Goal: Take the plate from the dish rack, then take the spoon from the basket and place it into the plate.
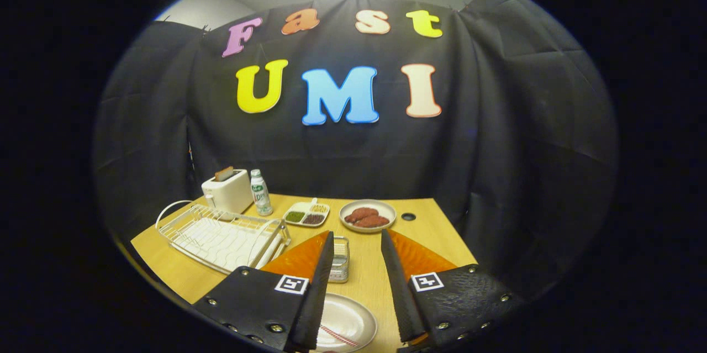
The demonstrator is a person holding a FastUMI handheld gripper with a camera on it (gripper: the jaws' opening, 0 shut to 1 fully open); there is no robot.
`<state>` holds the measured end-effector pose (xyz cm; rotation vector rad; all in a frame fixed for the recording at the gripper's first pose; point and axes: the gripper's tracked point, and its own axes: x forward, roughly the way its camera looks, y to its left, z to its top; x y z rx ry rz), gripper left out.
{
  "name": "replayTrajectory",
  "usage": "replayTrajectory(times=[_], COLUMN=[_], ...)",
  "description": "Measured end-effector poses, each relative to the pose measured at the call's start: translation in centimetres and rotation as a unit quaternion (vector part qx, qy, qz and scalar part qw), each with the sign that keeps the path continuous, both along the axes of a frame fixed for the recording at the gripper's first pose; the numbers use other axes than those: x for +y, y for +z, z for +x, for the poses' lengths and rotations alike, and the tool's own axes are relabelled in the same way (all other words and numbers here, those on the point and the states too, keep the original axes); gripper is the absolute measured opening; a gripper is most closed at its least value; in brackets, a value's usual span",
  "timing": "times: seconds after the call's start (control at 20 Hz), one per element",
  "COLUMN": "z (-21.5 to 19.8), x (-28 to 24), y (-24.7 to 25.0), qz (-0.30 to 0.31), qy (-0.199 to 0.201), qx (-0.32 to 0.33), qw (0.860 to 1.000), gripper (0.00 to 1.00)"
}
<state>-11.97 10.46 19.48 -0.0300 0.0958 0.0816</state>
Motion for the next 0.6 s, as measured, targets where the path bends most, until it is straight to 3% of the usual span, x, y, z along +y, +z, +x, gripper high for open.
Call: replayTrajectory(times=[0.15, 0.6], z=[-0.5, 1.8], x=[-1.0, -5.5], y=[5.5, 4.5], qz=[0.009, 0.003], qy=[-0.006, -0.022], qx=[-0.082, -0.133], qw=[0.997, 0.991], gripper=[0.95, 0.96])
